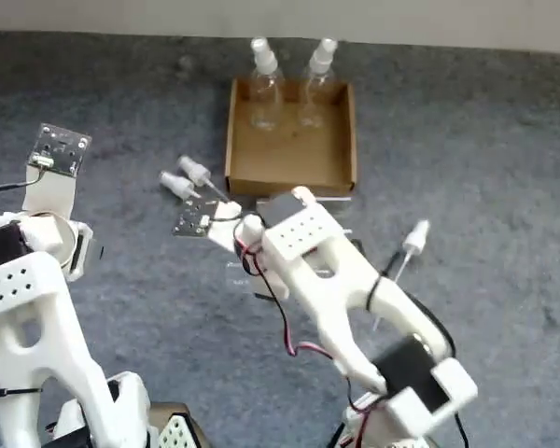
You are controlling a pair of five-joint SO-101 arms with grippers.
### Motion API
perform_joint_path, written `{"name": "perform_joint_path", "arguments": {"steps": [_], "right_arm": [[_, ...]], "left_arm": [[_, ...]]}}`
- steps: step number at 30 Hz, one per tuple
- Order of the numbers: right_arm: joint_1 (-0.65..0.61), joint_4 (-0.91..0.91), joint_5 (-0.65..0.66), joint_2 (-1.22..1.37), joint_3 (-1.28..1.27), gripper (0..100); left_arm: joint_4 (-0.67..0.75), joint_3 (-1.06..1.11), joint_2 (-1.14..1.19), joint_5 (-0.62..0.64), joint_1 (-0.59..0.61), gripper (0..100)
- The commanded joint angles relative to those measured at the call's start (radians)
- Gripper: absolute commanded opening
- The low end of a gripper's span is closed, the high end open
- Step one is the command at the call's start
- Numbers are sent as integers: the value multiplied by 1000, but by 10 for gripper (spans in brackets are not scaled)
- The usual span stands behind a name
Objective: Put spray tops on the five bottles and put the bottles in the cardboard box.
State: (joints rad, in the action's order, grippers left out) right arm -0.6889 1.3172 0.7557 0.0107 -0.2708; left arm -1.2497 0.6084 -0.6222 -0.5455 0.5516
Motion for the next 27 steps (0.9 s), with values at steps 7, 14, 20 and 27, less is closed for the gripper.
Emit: {"name": "perform_joint_path", "arguments": {"steps": [7, 14, 20, 27], "right_arm": [[-10, -8, -37, -5, 105, 242], [64, 47, -161, -137, 107, 238], [344, 222, -278, -335, 97, 238], [765, 286, -319, -444, 19, 238]], "left_arm": [[-5, 58, -53, -11, -171, 193], [-6, 54, -54, -8, -200, 193], [-121, 21, -54, -8, -387, 193], [-219, -71, -35, 95, -745, 193]]}}
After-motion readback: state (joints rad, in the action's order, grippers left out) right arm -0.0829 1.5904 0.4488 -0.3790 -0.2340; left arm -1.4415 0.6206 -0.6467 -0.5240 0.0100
